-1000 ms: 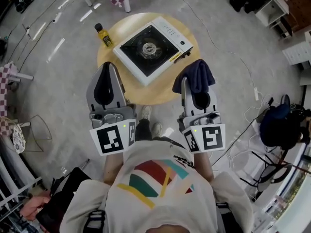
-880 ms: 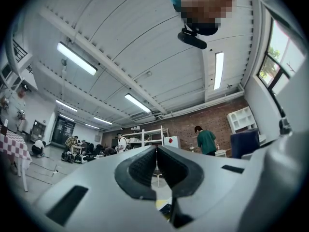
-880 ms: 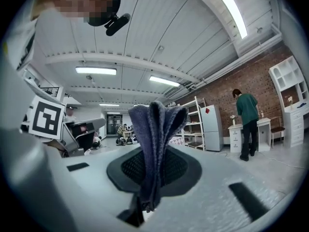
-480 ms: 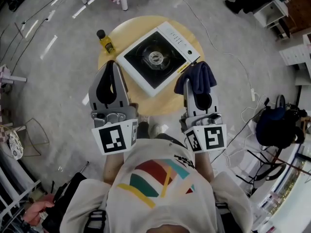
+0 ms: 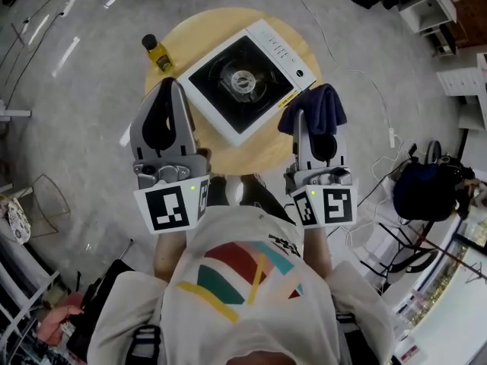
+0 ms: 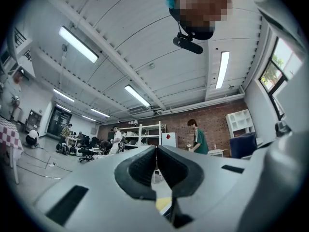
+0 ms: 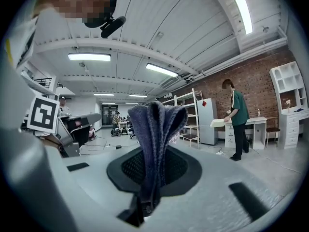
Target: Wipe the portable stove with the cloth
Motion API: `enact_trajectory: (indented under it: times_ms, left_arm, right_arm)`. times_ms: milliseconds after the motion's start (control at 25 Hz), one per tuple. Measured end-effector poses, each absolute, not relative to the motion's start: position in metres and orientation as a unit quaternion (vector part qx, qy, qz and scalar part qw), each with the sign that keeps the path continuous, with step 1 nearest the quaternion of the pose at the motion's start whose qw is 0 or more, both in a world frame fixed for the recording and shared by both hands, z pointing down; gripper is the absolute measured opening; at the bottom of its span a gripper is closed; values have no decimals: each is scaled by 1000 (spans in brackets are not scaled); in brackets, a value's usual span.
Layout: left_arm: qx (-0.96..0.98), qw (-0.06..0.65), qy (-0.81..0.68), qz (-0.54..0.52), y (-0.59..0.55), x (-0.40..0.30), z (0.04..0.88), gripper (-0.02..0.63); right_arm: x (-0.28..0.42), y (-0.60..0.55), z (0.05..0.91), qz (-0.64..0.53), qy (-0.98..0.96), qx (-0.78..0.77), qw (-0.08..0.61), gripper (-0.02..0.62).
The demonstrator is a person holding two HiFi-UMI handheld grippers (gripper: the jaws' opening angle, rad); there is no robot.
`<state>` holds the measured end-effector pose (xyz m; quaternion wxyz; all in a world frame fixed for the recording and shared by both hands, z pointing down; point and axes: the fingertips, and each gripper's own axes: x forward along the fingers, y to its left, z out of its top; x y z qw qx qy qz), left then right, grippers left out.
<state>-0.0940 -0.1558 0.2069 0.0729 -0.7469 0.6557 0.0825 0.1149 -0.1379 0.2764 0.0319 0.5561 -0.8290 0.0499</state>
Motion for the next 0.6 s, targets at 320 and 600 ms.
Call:
enact_trajectory:
  times_ms: [320,600]
  left_arm:
    - [-737,75,665,96,-164,-79,192,6]
    - [-730,88,672,87,-170,-71,191,6]
  right_arm:
    - [124,-153,253,23,-847,531,7,31]
    - [142,-164,257,20,-848,529,14,31]
